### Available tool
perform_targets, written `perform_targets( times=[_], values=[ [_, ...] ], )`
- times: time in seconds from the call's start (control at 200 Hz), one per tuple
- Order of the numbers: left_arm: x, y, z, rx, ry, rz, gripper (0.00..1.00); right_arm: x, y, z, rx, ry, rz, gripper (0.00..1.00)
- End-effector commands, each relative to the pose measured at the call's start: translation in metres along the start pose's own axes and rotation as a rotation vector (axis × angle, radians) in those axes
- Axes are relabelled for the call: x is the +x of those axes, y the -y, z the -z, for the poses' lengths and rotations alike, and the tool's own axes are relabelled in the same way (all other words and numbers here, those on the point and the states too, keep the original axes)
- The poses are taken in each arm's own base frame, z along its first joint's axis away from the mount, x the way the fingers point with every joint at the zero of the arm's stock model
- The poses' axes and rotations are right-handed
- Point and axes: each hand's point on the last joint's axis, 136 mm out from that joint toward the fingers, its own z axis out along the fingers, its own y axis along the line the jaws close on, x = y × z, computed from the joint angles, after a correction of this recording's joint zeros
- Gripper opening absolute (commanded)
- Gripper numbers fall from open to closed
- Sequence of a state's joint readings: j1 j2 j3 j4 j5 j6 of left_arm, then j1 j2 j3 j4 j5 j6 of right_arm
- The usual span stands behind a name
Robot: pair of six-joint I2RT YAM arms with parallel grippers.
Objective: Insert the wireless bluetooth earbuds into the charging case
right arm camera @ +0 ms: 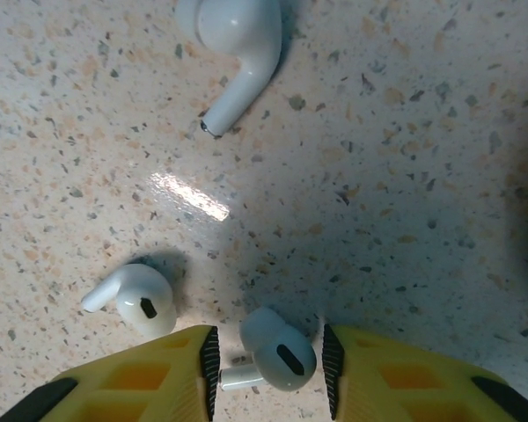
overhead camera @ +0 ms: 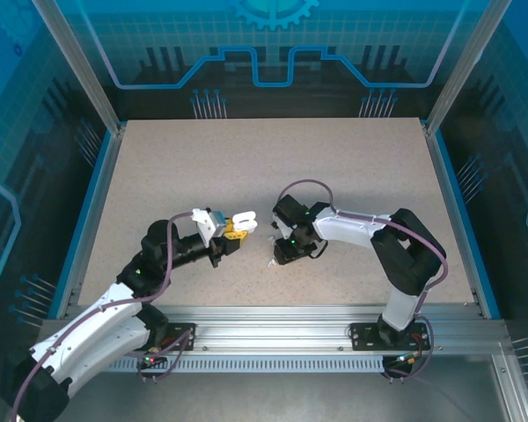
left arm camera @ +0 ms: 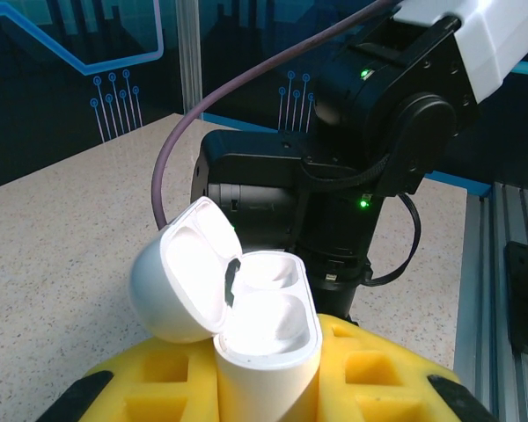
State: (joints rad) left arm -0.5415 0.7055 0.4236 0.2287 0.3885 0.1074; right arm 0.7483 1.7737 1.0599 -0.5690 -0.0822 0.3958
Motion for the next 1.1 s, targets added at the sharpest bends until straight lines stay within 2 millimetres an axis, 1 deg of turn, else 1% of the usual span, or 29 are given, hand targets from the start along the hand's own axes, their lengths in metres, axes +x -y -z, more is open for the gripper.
perform_targets(
  times=[0.0, 0.3, 0.61, 0.735, 0.9, 1.096],
  values=[
    [-0.001, 0.001, 0.002, -0.006, 0.005, -0.017, 0.00, 0.002, -0.006, -0.004, 0.003, -0.032, 0.002, 0.38],
    [0.000, 0.000, 0.001, -0.010, 0.002, -0.020, 0.00, 0.006, -0.005, -0.007, 0.013, -0.056, 0.007, 0.31],
    [-0.001, 0.000, 0.001, -0.011, 0.002, -0.023, 0.00, 0.011, -0.007, -0.005, 0.014, -0.076, 0.022, 0.33],
    [0.001, -0.001, 0.001, -0.013, -0.003, -0.019, 0.00, 0.013, -0.004, -0.006, 0.042, -0.084, 0.035, 0.33],
    [0.001, -0.001, 0.001, -0.016, -0.005, -0.018, 0.00, 0.014, -0.003, -0.008, 0.063, -0.089, 0.051, 0.31],
    [0.001, -0.001, 0.001, -0.016, -0.004, -0.018, 0.00, 0.009, -0.005, -0.008, 0.056, -0.064, 0.049, 0.27]
  ],
)
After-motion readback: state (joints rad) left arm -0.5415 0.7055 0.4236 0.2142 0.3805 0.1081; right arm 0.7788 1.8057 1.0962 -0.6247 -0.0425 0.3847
